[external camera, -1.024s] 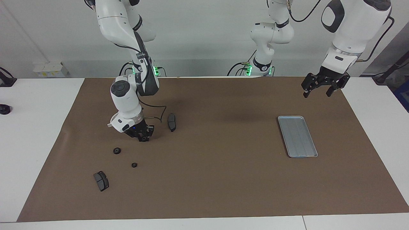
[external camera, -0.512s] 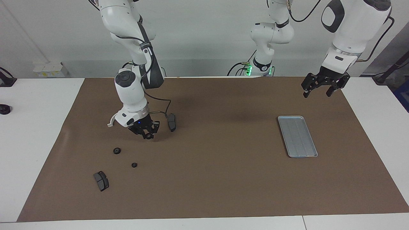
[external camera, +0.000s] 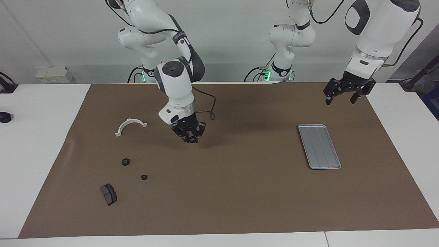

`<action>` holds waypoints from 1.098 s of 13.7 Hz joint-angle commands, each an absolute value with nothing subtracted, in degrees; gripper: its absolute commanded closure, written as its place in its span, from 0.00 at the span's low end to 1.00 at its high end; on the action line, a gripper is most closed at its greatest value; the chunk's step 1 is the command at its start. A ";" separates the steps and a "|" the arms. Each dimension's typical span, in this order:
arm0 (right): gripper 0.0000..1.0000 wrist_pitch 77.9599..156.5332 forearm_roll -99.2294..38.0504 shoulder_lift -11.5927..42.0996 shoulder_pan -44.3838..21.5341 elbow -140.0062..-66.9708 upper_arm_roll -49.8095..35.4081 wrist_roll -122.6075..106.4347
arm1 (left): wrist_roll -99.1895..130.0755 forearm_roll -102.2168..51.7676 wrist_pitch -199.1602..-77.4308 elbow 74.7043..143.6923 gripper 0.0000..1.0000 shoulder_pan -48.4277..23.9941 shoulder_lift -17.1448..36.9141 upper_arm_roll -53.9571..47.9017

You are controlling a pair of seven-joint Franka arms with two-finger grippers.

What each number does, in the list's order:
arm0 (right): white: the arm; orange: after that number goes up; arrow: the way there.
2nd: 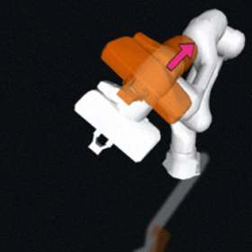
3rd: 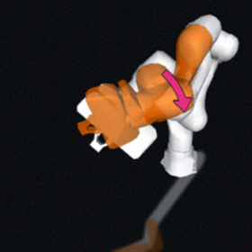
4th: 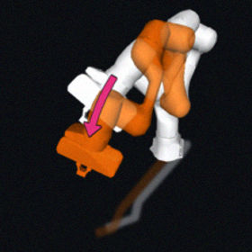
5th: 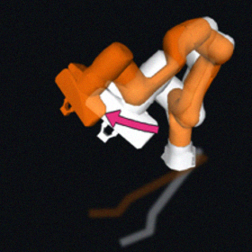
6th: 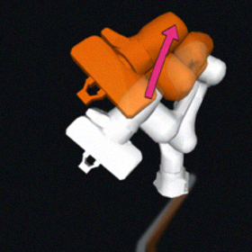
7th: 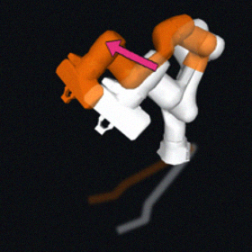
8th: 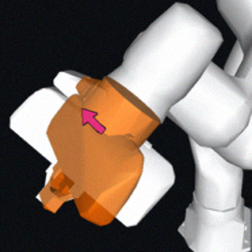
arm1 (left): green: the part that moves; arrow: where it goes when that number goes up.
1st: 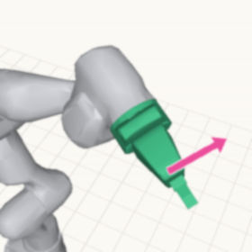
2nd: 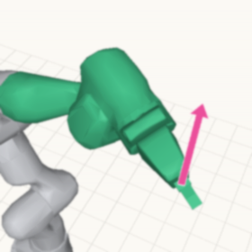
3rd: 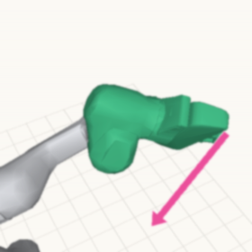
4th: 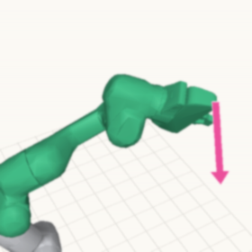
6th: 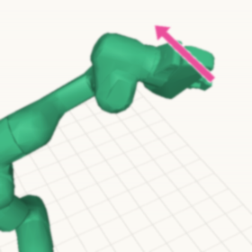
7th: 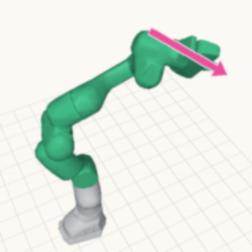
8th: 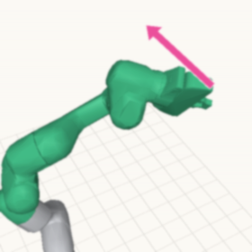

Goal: Pick bearing gear from pile to tray
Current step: 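Carry the bearing with the right gripper to mid-table and release it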

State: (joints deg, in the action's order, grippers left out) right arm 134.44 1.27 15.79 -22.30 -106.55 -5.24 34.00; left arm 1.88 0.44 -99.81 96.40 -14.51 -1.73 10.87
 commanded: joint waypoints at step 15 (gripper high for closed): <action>0.66 132.54 8.26 36.92 -37.26 -86.38 -5.19 53.26 | 2.11 1.32 -99.67 99.14 0.00 -11.25 -3.78 10.55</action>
